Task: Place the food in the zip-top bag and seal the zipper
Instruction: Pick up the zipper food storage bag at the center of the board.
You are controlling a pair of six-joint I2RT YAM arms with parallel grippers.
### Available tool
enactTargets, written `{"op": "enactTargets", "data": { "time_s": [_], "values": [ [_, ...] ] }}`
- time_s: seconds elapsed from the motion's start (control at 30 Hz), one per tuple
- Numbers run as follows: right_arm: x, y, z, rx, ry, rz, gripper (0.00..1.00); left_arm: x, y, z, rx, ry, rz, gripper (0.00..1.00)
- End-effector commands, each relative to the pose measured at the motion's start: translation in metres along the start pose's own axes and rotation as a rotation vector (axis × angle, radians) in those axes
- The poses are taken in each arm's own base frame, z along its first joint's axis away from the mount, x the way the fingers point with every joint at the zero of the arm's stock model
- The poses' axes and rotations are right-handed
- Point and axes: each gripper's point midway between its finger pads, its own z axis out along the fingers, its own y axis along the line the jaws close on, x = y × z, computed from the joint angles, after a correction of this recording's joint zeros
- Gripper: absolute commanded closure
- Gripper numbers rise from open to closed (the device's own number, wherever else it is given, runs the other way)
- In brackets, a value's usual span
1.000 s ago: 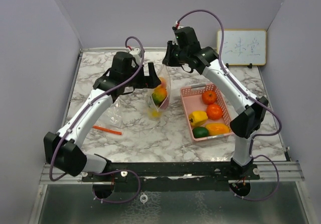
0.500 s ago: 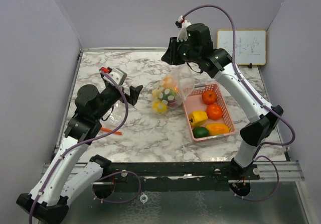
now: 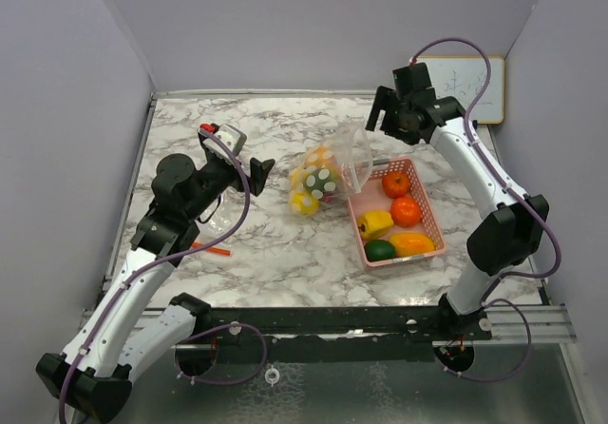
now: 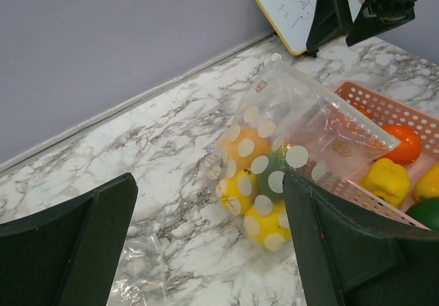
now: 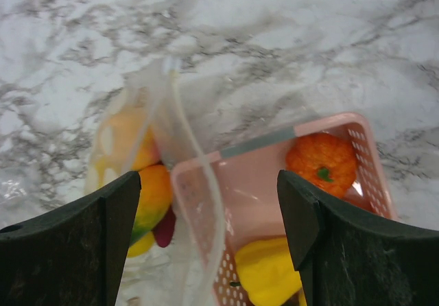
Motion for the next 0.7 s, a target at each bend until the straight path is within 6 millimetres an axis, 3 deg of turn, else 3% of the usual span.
{"op": "enactTargets", "data": {
  "time_s": [0.0,0.13,0.27,0.5,0.67],
  "values": [
    [0.002,0.01,0.006,-0.119,0.004,0.005,0.19,-0.017,-0.007,-0.001,0.041,-0.05,-0.007,0.11],
    [0.0,0.026,0.021,-0.171,0.024,0.031,0.17,-0.011,-0.009,0.004,0.055,-0.034,-0.014,0.11],
    [-0.005,0.042,0.024,-0.242,0.014,0.085,0.17,-0.008,-0.011,0.007,0.072,-0.022,-0.024,0.12],
    [0.001,0.026,0.051,-0.115,0.047,0.122,0.17,-0.005,-0.012,0.006,0.073,-0.013,-0.03,0.13],
    [0.011,0.027,0.072,-0.113,0.088,0.107,0.21,-0.007,-0.011,0.007,0.071,-0.011,-0.023,0.13]
  ]
}}
